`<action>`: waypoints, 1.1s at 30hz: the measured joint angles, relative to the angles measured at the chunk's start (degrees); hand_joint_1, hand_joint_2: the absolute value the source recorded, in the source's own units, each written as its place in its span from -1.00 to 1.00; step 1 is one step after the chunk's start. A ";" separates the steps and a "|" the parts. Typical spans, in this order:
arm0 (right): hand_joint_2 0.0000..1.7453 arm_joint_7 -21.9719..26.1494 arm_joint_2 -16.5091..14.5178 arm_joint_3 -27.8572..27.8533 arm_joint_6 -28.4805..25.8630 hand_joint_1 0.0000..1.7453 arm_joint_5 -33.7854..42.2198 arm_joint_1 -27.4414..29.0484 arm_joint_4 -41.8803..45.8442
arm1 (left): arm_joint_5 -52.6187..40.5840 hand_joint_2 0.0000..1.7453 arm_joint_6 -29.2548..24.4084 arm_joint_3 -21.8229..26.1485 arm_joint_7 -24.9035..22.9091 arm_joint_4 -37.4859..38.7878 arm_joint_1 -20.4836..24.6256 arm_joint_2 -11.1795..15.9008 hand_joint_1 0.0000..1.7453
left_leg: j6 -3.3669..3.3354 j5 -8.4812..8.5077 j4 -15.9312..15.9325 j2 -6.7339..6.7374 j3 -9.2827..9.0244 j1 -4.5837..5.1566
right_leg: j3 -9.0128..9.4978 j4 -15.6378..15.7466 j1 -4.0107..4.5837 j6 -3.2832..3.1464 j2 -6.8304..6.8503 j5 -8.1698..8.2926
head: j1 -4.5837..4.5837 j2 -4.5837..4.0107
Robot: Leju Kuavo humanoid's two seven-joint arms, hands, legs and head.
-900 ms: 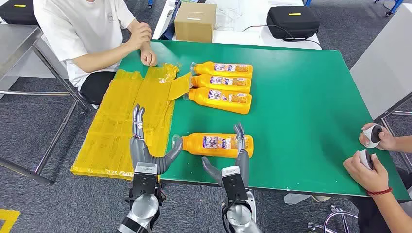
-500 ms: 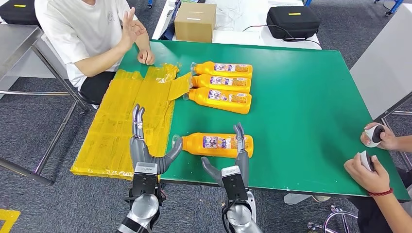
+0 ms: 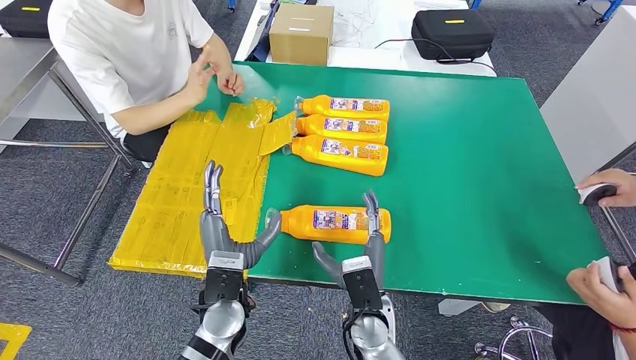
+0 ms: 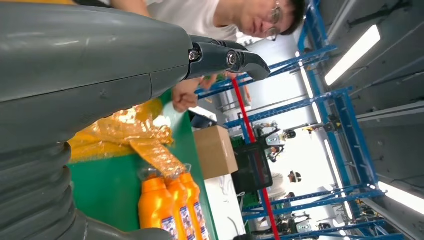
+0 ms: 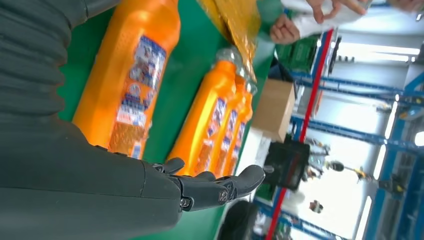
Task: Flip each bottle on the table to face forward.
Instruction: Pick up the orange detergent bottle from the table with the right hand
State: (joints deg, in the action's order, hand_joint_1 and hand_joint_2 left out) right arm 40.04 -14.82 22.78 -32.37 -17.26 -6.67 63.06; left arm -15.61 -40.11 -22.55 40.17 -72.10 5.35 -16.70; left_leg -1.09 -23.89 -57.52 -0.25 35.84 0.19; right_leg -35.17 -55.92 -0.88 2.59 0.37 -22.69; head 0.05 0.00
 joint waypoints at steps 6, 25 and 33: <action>1.00 -7.17 1.46 1.42 -3.82 -1.00 -19.73 0.20 0.14 | 2.07 1.00 -0.03 1.07 0.00 -3.74 -1.51 -0.02 -1.00 | 0.00 0.00 0.00 0.00 0.01 0.00 | 0.00 0.00 0.00 0.00 0.00 0.00 | 0.01 0.00; 1.00 -33.49 9.67 1.51 11.24 -1.00 -49.94 -10.58 -1.75 | 8.69 1.00 2.21 0.04 0.00 -9.80 -4.22 1.36 -1.00 | -0.07 0.04 -0.01 -0.02 0.01 0.08 | 0.01 0.00 -0.08 0.08 0.00 0.05 | 0.00 0.00; 1.00 -39.29 10.26 1.50 15.28 -1.00 -53.65 -12.27 -3.61 | 8.29 1.00 0.80 0.05 0.00 -9.80 -4.33 1.36 -1.00 | -0.07 0.04 -0.01 -0.02 0.01 0.08 | 0.02 0.00 -0.09 0.08 0.00 0.05 | 0.01 0.00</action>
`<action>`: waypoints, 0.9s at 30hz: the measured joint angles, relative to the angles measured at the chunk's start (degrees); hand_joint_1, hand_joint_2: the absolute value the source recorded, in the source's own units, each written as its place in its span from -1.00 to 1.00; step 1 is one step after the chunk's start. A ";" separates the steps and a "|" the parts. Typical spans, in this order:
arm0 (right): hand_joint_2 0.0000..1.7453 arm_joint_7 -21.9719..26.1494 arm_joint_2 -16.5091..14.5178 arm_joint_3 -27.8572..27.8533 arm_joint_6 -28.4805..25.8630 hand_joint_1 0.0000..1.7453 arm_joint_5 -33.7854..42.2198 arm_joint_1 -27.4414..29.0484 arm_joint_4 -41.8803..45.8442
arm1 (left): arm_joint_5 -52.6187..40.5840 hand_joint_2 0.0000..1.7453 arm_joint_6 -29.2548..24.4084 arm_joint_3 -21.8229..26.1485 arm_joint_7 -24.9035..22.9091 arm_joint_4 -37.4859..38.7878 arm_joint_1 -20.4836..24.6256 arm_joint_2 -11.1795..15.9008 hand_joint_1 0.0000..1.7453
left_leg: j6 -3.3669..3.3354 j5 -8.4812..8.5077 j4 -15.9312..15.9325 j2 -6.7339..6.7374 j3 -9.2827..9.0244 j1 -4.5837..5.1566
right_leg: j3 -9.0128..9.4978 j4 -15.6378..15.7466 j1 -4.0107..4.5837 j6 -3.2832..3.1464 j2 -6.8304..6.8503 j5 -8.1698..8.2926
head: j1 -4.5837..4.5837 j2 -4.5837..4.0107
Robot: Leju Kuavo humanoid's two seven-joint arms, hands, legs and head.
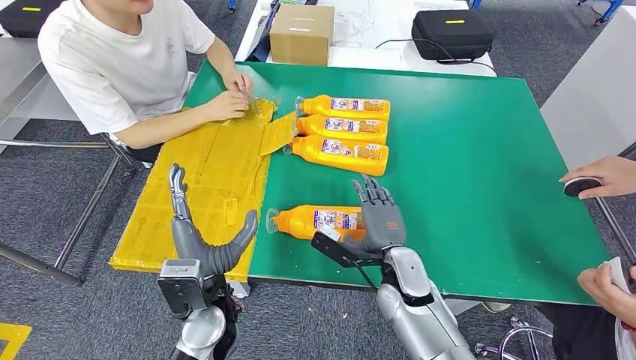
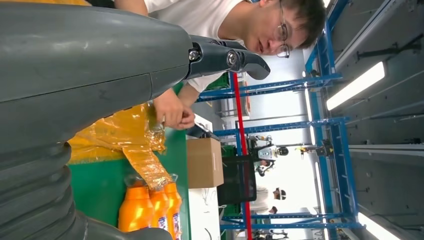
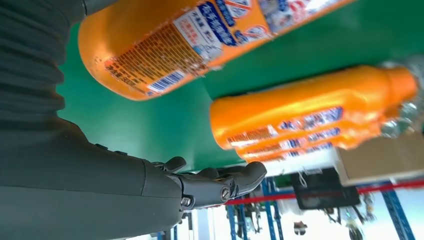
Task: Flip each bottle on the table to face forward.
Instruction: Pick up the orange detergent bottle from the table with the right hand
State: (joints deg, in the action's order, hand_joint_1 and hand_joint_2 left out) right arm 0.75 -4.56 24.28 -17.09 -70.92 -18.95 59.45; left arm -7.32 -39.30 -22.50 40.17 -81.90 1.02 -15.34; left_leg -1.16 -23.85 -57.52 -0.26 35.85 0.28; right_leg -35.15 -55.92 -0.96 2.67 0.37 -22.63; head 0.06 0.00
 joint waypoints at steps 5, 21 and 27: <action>1.00 -1.90 0.53 -0.05 3.89 -1.00 -0.34 -1.05 -1.57 | 0.08 1.00 -0.21 0.08 0.00 -0.02 -0.13 0.00 -1.00 | 0.00 0.00 0.00 0.00 0.00 0.00 | 0.00 0.00 0.00 0.00 0.00 0.00 | -0.01 0.00; 1.00 -2.76 1.39 -0.04 6.30 -1.00 -0.11 -3.17 -5.77 | 0.39 1.00 -0.32 0.42 0.00 0.00 0.01 0.00 -1.00 | 0.00 0.01 0.00 0.00 0.00 0.00 | 0.00 0.00 0.00 0.00 0.00 0.00 | 0.00 0.00; 1.00 -3.83 1.94 -0.03 6.89 -1.00 -0.97 -4.81 -8.59 | 0.99 1.00 0.10 0.54 0.00 0.04 0.07 0.00 -1.00 | 0.00 0.01 -0.01 0.00 0.00 0.00 | 0.00 0.00 0.00 0.00 0.00 0.00 | -0.02 0.00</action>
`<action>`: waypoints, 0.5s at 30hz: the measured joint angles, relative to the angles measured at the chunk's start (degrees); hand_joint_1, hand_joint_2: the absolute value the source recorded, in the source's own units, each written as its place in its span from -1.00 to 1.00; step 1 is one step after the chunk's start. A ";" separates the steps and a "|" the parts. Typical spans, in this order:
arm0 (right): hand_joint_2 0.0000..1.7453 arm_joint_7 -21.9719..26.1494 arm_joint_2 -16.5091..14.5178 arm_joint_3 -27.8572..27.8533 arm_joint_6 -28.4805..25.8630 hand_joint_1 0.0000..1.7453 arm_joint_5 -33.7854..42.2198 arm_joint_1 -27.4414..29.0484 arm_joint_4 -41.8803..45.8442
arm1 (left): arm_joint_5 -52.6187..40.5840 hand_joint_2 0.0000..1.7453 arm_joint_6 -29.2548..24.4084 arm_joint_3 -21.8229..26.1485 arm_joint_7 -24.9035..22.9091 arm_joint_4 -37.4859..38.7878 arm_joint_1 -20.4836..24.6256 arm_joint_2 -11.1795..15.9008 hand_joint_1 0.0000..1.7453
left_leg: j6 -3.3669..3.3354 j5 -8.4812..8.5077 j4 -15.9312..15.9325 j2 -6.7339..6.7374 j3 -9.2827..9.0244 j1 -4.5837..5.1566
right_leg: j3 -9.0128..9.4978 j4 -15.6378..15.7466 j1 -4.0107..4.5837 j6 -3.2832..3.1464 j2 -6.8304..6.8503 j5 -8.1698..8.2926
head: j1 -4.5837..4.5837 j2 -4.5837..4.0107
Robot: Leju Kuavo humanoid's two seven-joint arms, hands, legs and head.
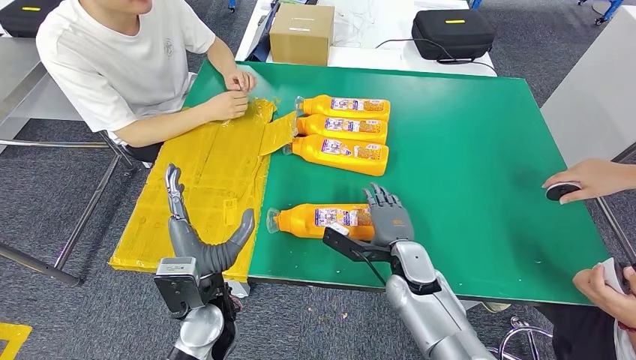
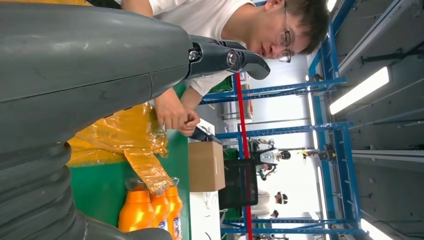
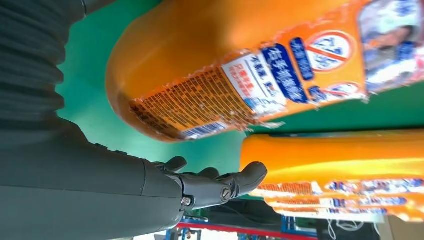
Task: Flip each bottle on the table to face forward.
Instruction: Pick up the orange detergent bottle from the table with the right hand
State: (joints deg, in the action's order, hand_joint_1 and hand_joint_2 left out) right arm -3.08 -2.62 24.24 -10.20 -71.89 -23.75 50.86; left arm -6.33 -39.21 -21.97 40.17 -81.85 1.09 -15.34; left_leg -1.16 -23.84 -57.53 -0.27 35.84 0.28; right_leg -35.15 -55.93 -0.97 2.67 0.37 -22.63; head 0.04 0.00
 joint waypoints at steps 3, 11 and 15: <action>1.00 0.01 0.39 0.02 0.85 -1.00 0.46 -0.40 -1.41 | 0.42 1.00 0.21 -0.16 0.00 0.09 -0.11 0.00 -1.00 | 0.00 0.00 0.00 -0.01 0.00 0.00 | 0.00 0.00 0.00 0.00 0.00 0.00 | 0.01 0.00; 1.00 1.88 0.72 0.02 0.96 -1.00 2.49 -2.64 -6.03 | 1.00 1.00 0.20 -0.67 0.00 0.99 0.08 0.00 -1.00 | -0.01 0.00 0.00 0.01 -0.02 0.00 | 0.01 0.01 0.00 0.00 0.00 0.00 | 0.02 0.00; 1.00 2.61 0.67 0.02 0.72 -1.00 3.04 -3.49 -7.68 | 1.02 1.00 0.14 -1.11 0.00 1.50 0.23 0.00 -1.00 | -0.01 0.00 0.00 0.03 -0.08 0.00 | 0.06 0.01 0.00 0.00 -0.01 0.01 | 0.01 0.00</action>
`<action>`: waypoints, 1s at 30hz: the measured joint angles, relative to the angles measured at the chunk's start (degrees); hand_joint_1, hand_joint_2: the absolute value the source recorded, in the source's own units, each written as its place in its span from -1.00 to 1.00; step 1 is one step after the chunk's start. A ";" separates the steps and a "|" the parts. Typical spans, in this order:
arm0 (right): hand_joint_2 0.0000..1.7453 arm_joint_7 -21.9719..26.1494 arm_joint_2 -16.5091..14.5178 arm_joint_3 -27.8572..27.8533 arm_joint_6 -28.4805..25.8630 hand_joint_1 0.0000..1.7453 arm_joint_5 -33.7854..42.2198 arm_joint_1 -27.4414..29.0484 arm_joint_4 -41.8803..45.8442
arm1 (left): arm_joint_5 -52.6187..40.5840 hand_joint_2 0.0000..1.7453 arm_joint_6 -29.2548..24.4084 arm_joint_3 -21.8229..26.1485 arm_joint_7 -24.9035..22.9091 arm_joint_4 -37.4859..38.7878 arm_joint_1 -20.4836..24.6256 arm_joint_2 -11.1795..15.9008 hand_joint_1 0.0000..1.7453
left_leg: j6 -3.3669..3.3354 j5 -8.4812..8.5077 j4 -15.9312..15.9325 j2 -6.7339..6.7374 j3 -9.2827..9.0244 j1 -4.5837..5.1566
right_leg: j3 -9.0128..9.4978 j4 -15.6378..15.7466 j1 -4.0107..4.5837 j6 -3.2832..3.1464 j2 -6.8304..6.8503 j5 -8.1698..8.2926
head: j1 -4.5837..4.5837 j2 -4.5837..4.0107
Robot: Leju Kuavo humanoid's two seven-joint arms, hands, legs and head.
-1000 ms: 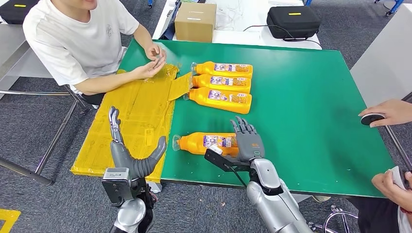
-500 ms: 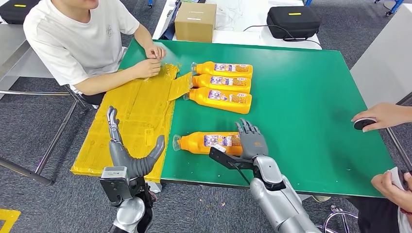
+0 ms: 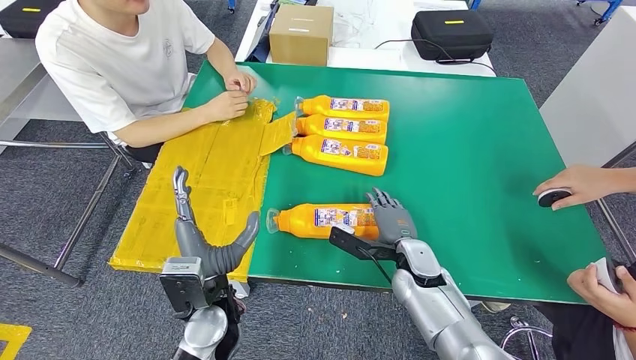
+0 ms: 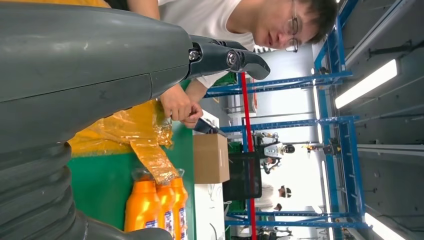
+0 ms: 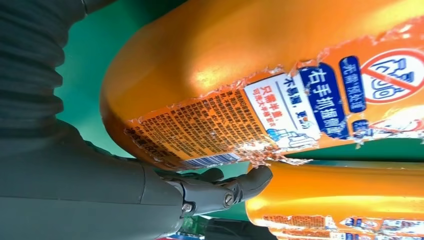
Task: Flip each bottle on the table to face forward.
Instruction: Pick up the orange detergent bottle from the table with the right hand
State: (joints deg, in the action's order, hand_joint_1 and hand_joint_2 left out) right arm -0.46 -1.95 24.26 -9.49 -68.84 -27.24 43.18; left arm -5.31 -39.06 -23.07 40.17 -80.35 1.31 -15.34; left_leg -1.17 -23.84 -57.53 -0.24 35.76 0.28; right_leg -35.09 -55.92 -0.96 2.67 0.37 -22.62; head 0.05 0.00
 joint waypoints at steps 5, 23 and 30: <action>1.00 1.44 -0.13 0.00 -0.75 -1.00 0.86 -0.50 -1.24 | 0.00 1.00 -0.07 -0.39 0.00 0.37 0.14 0.00 -1.00 | 0.00 0.00 0.00 0.00 -0.03 0.00 | 0.04 0.00 0.00 0.00 0.00 0.00 | 0.01 0.00; 1.00 4.29 -1.76 0.73 0.84 1.00 2.45 -3.12 -6.62 | 0.59 1.00 0.02 -1.79 0.00 2.01 1.51 0.00 -1.00 | 0.00 -0.01 0.00 0.03 -0.17 0.00 | 0.13 0.02 0.00 0.00 -0.01 0.00 | -0.01 0.00; 1.00 2.25 -1.64 1.52 3.85 1.00 2.85 -5.98 -9.82 | 0.59 1.00 0.07 -1.97 0.00 2.56 2.16 0.00 -1.00 | 0.00 0.00 0.00 0.02 -0.45 0.00 | 0.40 0.02 0.00 0.00 -0.01 0.00 | 0.00 0.00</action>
State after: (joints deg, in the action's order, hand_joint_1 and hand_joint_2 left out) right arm 1.78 -3.59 25.78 -5.63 -66.00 -33.23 33.36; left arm -4.72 -39.00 -25.04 40.17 -77.79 3.47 -15.34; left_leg -1.17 -23.84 -57.53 -0.22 35.32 0.28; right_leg -34.69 -55.90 -0.96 2.67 0.36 -22.62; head 0.05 0.00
